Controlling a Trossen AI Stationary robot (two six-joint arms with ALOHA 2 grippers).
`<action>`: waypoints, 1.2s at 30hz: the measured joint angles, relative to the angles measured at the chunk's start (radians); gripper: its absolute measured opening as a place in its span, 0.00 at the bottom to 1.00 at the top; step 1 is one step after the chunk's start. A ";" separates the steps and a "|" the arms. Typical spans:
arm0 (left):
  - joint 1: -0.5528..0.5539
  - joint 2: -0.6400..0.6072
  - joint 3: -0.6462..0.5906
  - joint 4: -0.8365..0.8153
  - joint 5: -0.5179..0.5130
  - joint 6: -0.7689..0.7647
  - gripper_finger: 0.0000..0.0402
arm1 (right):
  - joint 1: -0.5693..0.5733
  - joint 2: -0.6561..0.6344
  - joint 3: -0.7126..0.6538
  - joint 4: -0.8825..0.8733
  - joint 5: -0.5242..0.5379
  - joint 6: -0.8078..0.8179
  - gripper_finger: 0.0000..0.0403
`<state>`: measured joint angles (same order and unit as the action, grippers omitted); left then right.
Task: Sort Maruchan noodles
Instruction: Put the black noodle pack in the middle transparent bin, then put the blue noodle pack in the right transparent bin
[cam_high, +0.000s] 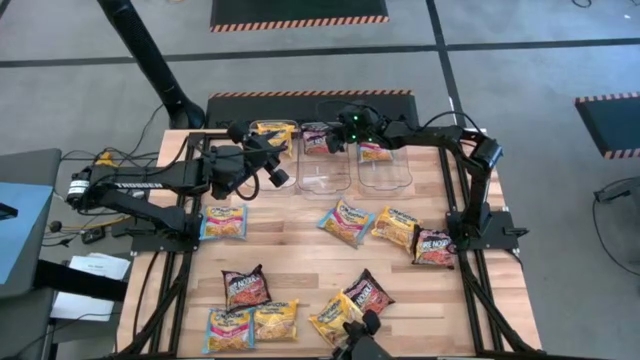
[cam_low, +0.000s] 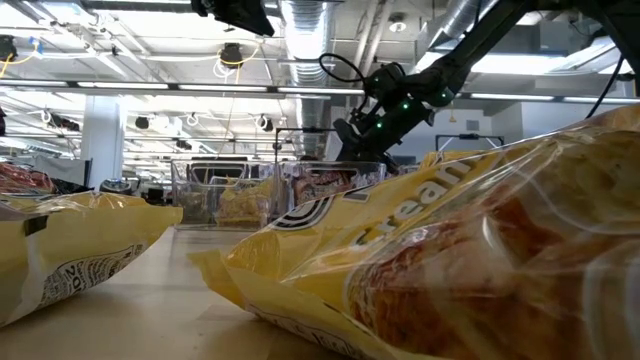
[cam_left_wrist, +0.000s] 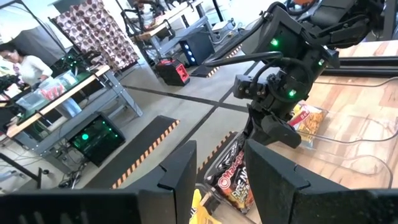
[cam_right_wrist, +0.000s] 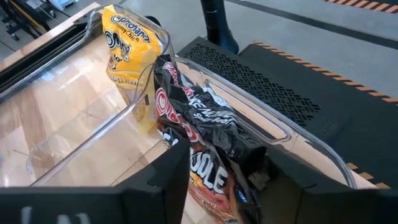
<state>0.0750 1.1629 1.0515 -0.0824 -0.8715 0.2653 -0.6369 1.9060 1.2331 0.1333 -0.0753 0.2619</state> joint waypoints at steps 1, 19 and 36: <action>0.000 0.000 0.000 -0.001 0.000 0.000 0.32 | 0.000 0.000 0.000 -0.002 0.000 0.000 0.49; -0.012 -0.005 0.000 -0.004 0.000 -0.026 0.32 | -0.026 -0.137 0.003 -0.102 -0.030 0.000 0.53; -0.084 -0.056 0.000 -0.013 -0.005 -0.131 0.32 | 0.018 -0.453 0.002 -0.243 -0.256 -0.001 0.53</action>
<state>-0.0088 1.1070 1.0512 -0.0954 -0.8769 0.1343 -0.6190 1.4533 1.2354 -0.1093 -0.3310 0.2607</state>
